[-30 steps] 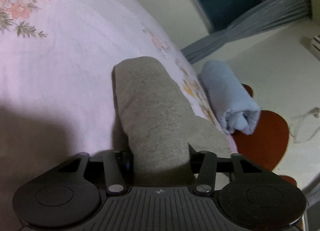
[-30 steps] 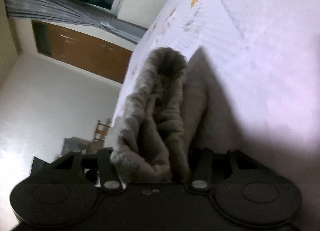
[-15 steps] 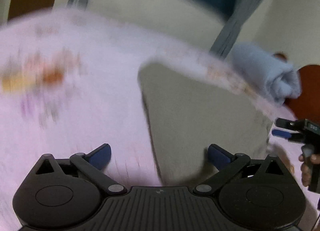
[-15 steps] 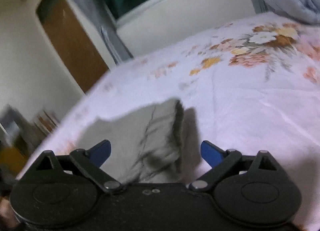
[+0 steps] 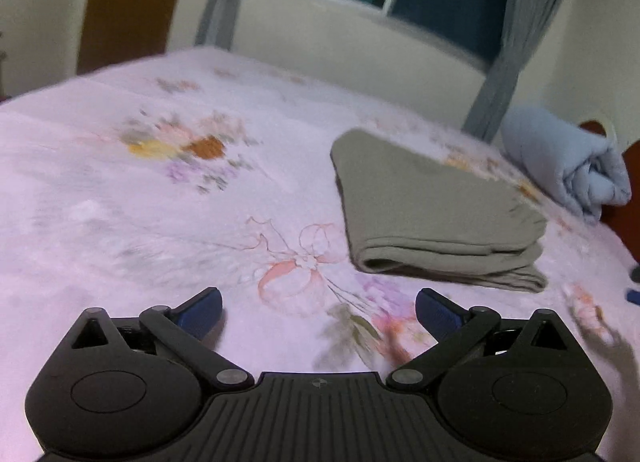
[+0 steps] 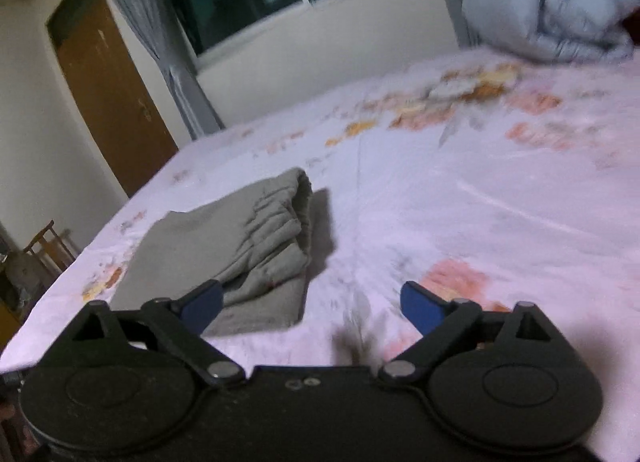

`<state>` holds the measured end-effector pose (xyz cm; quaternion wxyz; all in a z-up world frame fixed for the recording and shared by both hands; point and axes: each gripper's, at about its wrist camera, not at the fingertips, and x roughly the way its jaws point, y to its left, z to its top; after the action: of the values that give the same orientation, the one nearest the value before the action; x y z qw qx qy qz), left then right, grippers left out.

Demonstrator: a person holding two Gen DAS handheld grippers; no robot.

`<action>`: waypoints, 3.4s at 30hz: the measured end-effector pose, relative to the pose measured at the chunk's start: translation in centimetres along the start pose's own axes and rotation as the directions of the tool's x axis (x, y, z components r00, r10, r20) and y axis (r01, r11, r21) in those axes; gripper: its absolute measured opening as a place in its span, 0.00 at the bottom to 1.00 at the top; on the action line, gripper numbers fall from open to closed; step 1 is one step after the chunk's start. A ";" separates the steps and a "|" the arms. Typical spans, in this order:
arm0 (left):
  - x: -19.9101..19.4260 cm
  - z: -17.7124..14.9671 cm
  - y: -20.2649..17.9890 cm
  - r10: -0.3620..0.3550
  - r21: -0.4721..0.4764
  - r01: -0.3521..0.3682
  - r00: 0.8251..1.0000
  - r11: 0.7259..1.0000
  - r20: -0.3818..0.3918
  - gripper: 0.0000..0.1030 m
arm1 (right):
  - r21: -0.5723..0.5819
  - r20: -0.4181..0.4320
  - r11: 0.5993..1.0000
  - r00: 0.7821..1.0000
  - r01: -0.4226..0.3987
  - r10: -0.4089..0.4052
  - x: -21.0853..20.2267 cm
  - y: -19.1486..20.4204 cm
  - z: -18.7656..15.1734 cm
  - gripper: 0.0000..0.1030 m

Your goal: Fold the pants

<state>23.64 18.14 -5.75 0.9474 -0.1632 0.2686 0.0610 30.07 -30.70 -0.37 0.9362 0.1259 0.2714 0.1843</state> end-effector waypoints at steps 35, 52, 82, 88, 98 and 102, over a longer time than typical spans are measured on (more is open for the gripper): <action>-21.0 -10.5 -10.1 0.001 0.260 -0.063 0.973 0.964 0.231 1.00 | -0.302 0.237 0.944 0.970 0.130 -0.058 -17.0 13.2 -12.5 0.94; -21.3 -10.8 -10.7 -0.022 0.287 -0.044 0.975 0.957 0.220 1.00 | -0.305 0.231 0.945 0.972 0.120 -0.048 -16.8 13.5 -12.5 0.94; -21.5 -11.0 -11.7 -0.060 0.306 -0.017 0.969 0.952 0.241 1.00 | -0.330 0.184 0.940 0.982 0.090 -0.029 -15.6 15.2 -12.9 0.94; -21.5 -11.0 -11.7 -0.061 0.309 -0.017 0.969 0.951 0.240 1.00 | -0.331 0.186 0.939 0.982 0.091 -0.029 -15.6 15.3 -12.9 0.94; -21.6 -11.1 -11.7 -0.060 0.310 -0.018 0.969 0.951 0.240 1.00 | -0.331 0.186 0.939 0.982 0.090 -0.028 -15.7 15.2 -12.9 0.94; -21.5 -11.1 -11.7 -0.061 0.308 -0.017 0.969 0.951 0.239 1.00 | -0.331 0.186 0.940 0.982 0.090 -0.028 -15.7 15.2 -12.9 0.94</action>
<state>2.35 2.73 0.00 0.9877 -0.0077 0.1535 0.0275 6.39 -21.73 1.40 0.9695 -0.0285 0.1545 0.1879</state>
